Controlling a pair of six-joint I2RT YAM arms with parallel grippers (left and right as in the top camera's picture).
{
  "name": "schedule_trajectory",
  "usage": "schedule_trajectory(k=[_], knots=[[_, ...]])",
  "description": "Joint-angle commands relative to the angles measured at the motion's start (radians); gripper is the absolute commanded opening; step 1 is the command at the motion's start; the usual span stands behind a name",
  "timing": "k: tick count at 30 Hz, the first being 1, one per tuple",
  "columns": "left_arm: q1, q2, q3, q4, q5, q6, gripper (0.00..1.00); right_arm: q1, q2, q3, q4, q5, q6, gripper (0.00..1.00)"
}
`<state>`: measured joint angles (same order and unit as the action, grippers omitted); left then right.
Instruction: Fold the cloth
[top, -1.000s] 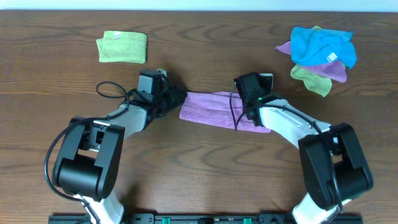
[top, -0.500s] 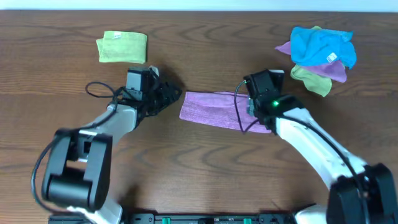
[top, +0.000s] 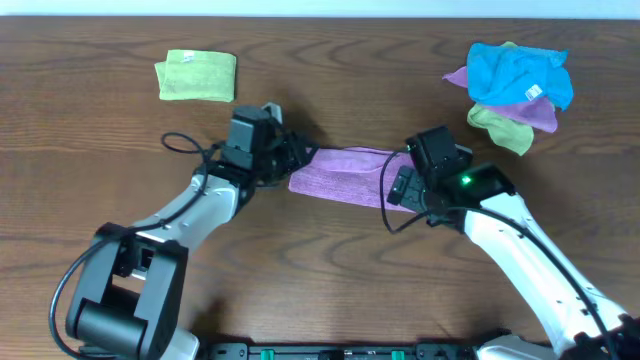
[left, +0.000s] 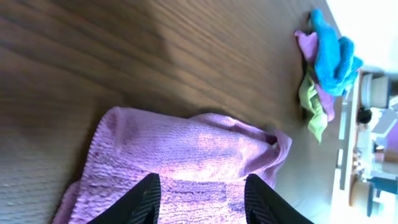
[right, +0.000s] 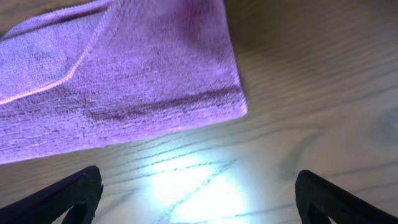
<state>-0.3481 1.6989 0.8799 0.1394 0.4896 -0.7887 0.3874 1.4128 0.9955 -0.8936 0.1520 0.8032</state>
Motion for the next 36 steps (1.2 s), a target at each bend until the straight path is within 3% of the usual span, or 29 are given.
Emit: schedule_trajectory(k=[1, 8, 22, 36], knots=[[-0.032, 0.007, 0.015, 0.002, -0.086, -0.003, 0.43, -0.01, -0.01, -0.05, 0.016, -0.048, 0.097, 0.98], [-0.071, 0.051, 0.015, -0.004, -0.161, 0.007, 0.4, -0.015, -0.011, -0.169, 0.144, -0.113, 0.147, 0.98], [-0.073, 0.175, 0.015, 0.009, -0.165, 0.007, 0.38, -0.048, -0.01, -0.208, 0.185, -0.061, 0.23, 0.98], [-0.079, 0.177, 0.015, -0.063, -0.156, 0.006, 0.34, -0.061, -0.01, -0.41, 0.515, -0.073, 0.414, 0.96]])
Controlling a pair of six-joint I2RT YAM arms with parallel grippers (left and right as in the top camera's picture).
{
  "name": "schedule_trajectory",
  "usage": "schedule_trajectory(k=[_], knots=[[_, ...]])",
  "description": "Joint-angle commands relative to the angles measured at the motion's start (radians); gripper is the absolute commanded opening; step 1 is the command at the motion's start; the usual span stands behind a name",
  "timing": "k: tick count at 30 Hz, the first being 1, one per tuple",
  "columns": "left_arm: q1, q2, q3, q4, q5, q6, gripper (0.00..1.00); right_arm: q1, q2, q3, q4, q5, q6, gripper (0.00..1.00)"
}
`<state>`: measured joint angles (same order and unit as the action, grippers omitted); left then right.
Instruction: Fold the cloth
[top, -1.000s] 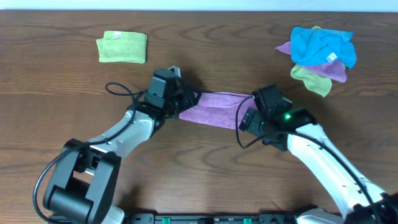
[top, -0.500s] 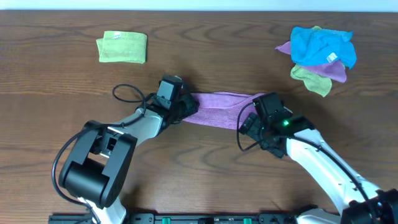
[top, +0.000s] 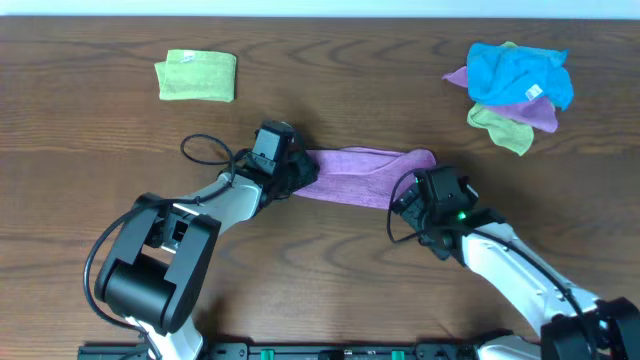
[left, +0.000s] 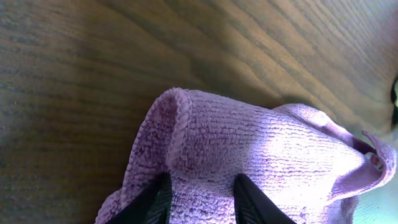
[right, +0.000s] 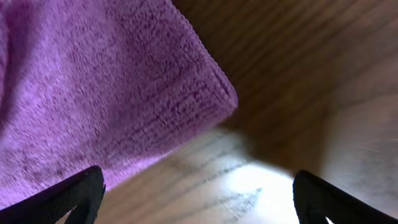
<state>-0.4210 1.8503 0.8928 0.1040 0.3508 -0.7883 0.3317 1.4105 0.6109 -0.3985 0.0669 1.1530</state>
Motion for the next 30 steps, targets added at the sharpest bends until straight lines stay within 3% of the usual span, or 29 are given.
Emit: schedule_trajectory(k=[1, 10, 19, 23, 29, 30], knots=[[-0.007, 0.026, 0.002, -0.034, -0.018, 0.006, 0.34, -0.006, -0.008, -0.04, 0.045, 0.015, 0.076, 0.96], [-0.011, 0.026, 0.002, -0.056, -0.008, 0.006, 0.33, -0.006, -0.008, -0.167, 0.258, 0.039, 0.126, 0.94], [-0.031, 0.025, 0.002, -0.08, 0.009, 0.005, 0.31, -0.006, 0.024, -0.288, 0.5, 0.085, 0.144, 0.75], [-0.033, 0.026, 0.002, -0.081, 0.009, 0.005, 0.31, -0.006, 0.075, -0.288, 0.546, 0.095, 0.139, 0.73], [-0.033, 0.025, 0.002, -0.081, 0.009, 0.006, 0.31, -0.006, 0.142, -0.288, 0.628, 0.138, 0.066, 0.6], [-0.033, 0.026, 0.002, -0.081, 0.009, 0.006, 0.31, -0.006, 0.143, -0.288, 0.631, 0.152, 0.05, 0.52]])
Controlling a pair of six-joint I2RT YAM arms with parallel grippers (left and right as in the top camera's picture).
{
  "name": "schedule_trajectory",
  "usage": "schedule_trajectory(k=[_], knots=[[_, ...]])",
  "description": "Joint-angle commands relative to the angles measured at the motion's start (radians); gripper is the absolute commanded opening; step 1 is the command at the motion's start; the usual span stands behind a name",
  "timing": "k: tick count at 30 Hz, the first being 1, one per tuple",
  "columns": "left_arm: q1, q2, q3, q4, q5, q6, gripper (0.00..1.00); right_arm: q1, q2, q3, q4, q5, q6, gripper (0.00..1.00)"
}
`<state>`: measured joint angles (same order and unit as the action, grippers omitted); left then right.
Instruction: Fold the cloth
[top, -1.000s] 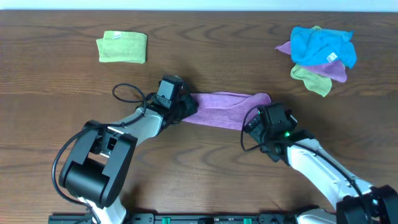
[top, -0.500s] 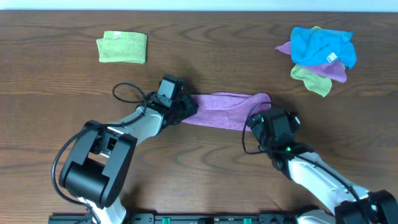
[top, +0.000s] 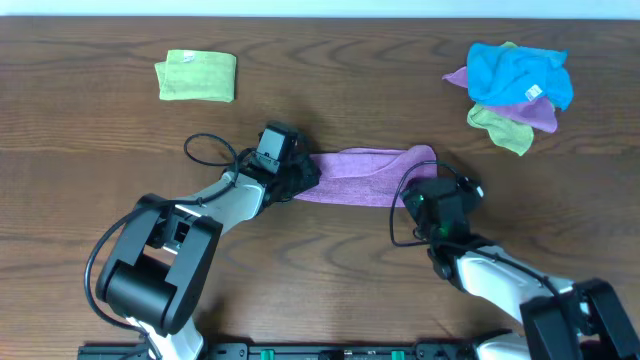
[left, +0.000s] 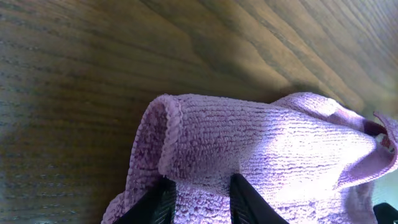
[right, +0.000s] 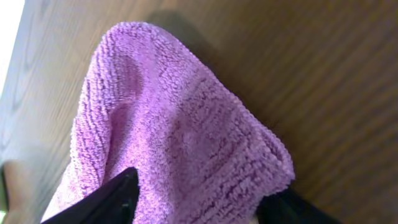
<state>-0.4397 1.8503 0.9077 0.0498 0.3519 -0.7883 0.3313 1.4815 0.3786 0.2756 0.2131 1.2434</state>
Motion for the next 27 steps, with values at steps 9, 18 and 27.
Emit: schedule_trajectory(k=[9, 18, 27], knots=[[-0.014, 0.026, -0.013, -0.026, 0.008, 0.006, 0.31, -0.021, 0.072, -0.055, 0.044, 0.056, -0.267, 0.01], [-0.014, 0.026, -0.013, -0.022, 0.009, 0.007, 0.26, -0.019, 0.064, -0.008, 0.097, 0.0, -0.541, 0.01], [-0.013, 0.025, -0.013, 0.011, 0.049, 0.004, 0.18, 0.006, 0.003, 0.094, -0.003, -0.026, -0.672, 0.01]])
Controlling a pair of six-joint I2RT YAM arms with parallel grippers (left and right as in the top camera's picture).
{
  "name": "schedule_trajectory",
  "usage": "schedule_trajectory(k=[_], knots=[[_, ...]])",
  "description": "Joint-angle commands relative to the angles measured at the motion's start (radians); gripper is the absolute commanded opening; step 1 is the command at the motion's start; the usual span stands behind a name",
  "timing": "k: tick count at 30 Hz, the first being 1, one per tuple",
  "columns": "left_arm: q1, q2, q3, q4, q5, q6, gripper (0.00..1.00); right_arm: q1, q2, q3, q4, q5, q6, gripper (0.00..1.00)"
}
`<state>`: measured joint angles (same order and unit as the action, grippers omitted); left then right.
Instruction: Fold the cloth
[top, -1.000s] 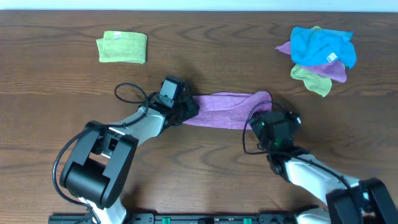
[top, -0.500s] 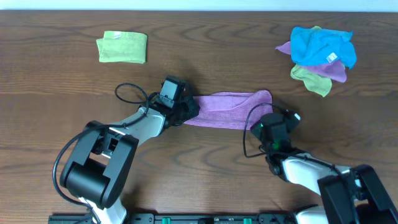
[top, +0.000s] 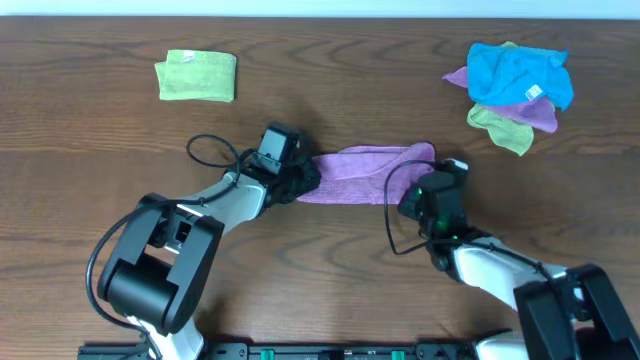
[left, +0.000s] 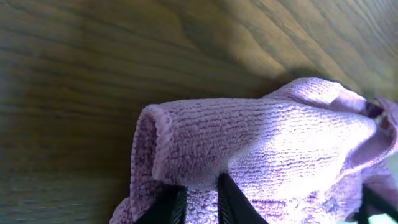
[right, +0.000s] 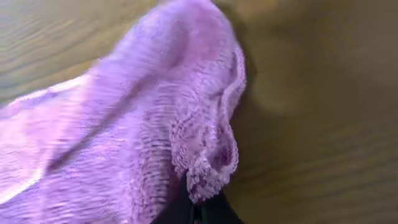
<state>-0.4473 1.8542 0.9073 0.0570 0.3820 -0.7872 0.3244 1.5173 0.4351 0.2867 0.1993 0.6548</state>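
Note:
The purple cloth (top: 365, 174) lies in a long band across the middle of the table. At its left end my left gripper (top: 302, 178) is shut on the rolled hem (left: 186, 155), with the fingertips (left: 231, 200) pinching a fold. My right gripper (top: 428, 186) is shut on the right corner of the cloth (right: 205, 162), which bunches up over the closed fingers. In the right wrist view the cloth (right: 124, 124) stretches off to the left.
A folded green cloth (top: 196, 76) lies at the back left. A heap of blue, purple and green cloths (top: 515, 85) sits at the back right. Brown wooden table (top: 320, 290) all round; a black cable loops by the left arm (top: 205, 150).
My right gripper has shut on the cloth's right corner, which was between open fingers before. My left gripper has narrowed further on the left hem. The cloth is slightly shorter.
Both grippers stood open at the ends of the flat purple cloth. They then came down low at its left and right ends, the fingers straddling the edges. Now both are shut on the cloth, its ends bunched.

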Motion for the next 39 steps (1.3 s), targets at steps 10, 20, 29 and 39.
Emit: schedule_trajectory(k=[10, 20, 29, 39], knots=[[-0.005, 0.021, -0.012, 0.005, 0.007, 0.002, 0.18, 0.039, -0.08, 0.106, -0.048, -0.033, -0.135, 0.02], [-0.002, 0.021, -0.012, 0.021, 0.003, 0.002, 0.17, 0.151, -0.079, 0.2, -0.063, -0.035, -0.178, 0.01], [0.029, 0.017, -0.011, 0.026, 0.031, 0.016, 0.15, 0.229, -0.061, 0.233, -0.066, -0.04, -0.178, 0.01], [0.081, -0.062, -0.006, -0.01, 0.049, 0.105, 0.13, 0.266, 0.046, 0.336, -0.085, -0.055, -0.182, 0.01]])
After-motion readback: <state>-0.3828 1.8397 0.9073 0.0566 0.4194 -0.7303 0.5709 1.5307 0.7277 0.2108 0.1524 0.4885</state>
